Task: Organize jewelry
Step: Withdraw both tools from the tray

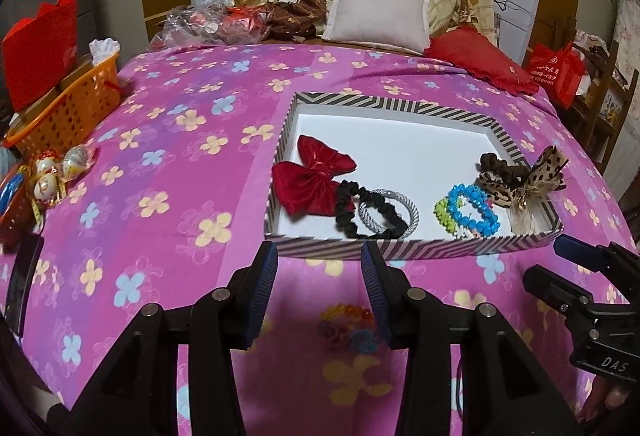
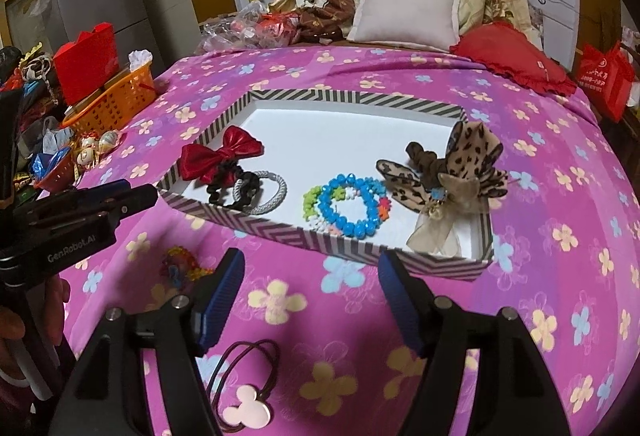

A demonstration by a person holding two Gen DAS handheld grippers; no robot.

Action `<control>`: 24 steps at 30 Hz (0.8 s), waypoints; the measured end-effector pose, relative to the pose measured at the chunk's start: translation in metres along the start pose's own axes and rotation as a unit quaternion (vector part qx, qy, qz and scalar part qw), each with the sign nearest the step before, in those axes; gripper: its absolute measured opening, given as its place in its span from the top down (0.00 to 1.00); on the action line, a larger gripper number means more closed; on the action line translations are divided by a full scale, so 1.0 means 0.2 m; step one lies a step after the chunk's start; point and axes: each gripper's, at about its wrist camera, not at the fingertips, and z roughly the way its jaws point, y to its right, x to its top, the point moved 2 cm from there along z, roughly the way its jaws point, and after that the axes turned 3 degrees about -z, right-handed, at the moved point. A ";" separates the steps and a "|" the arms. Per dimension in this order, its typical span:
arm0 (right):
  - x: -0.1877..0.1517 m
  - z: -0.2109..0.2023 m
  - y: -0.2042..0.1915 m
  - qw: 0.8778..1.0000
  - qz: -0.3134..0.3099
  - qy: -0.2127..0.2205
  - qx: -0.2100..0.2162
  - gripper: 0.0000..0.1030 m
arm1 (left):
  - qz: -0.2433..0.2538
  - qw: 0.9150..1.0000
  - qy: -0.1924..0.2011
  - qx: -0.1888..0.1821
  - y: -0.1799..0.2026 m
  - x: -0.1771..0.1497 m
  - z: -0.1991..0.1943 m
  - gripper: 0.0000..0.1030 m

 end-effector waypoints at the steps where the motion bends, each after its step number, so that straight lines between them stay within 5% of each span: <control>1: -0.01 0.00 -0.01 1.000 -0.002 -0.001 0.000 0.30 | -0.001 1.000 0.000 0.000 -0.01 -0.01 -0.01 0.71; 24: -0.06 -0.08 -0.10 1.000 -0.018 0.001 0.003 0.29 | 0.010 1.000 0.009 0.006 0.00 -0.10 -0.12 0.71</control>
